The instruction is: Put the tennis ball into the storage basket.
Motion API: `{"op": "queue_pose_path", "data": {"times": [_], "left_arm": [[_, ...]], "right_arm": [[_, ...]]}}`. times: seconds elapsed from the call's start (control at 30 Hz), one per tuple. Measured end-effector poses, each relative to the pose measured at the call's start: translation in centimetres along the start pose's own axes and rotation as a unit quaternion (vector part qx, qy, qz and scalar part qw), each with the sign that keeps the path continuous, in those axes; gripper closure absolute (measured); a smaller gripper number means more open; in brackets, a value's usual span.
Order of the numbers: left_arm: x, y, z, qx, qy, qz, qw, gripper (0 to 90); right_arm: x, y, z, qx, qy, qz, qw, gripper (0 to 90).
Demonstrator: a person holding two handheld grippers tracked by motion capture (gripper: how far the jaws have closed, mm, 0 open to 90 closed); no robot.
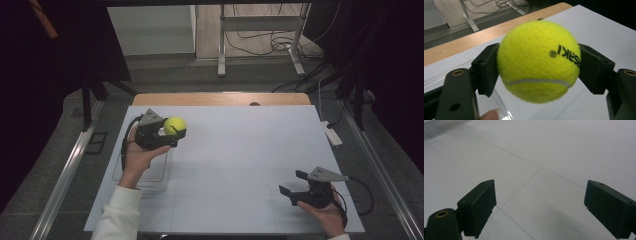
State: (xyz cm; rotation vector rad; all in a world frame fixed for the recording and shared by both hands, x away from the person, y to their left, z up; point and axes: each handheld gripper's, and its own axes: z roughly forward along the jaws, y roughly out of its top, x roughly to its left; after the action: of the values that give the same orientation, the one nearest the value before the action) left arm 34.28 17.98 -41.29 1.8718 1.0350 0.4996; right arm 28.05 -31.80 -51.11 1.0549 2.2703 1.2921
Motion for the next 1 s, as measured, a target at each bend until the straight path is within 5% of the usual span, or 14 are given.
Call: {"op": "queue_pose_path", "data": {"times": [1.0], "left_arm": [[2.2,-0.5,-1.0,-0.021,0.026,-0.038,0.9987,26.0]], "right_arm": [[0.0,0.0,0.0,-0.002,0.001,0.000,1.0000,10.8]]}}
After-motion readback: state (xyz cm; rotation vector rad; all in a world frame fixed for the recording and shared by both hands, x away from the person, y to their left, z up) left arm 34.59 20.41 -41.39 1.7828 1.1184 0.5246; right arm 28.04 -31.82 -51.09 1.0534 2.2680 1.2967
